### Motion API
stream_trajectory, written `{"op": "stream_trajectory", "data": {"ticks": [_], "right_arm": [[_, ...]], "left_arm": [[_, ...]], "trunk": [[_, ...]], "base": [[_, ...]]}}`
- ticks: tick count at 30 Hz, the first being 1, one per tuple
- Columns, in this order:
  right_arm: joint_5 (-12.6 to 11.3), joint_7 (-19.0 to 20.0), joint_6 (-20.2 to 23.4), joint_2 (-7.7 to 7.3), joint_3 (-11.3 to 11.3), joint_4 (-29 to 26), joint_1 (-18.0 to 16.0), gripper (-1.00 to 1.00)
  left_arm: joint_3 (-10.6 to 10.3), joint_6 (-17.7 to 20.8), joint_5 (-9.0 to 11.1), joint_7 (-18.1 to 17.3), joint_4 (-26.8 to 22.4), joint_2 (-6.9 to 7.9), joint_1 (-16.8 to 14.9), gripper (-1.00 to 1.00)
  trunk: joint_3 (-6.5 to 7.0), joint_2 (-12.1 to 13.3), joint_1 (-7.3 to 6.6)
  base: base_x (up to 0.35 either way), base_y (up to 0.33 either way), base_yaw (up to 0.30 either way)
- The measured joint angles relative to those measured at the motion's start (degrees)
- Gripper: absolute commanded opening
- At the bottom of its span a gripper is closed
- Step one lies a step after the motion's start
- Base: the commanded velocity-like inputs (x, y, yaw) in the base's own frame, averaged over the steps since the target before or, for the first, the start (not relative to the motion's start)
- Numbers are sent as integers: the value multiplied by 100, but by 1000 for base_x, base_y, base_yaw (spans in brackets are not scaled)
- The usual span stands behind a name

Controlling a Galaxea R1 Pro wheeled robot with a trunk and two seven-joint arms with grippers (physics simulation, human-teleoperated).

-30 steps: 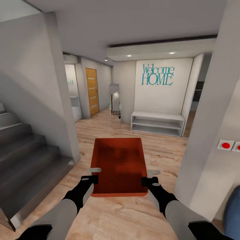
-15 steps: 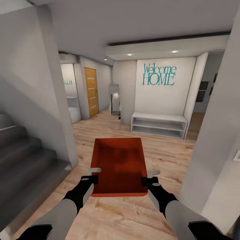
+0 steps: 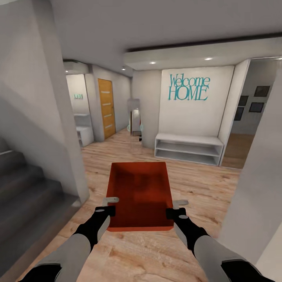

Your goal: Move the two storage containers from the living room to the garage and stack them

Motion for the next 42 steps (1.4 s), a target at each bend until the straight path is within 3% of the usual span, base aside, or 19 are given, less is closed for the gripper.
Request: {"op": "stream_trajectory", "data": {"ticks": [42], "right_arm": [[-2, 1, 0, 0, -4, 1, 2, -100]], "left_arm": [[-8, 8, 4, 5, 0, 0, -3, -100]], "trunk": [[3, 0, 0]], "base": [[322, 0, 5]]}}
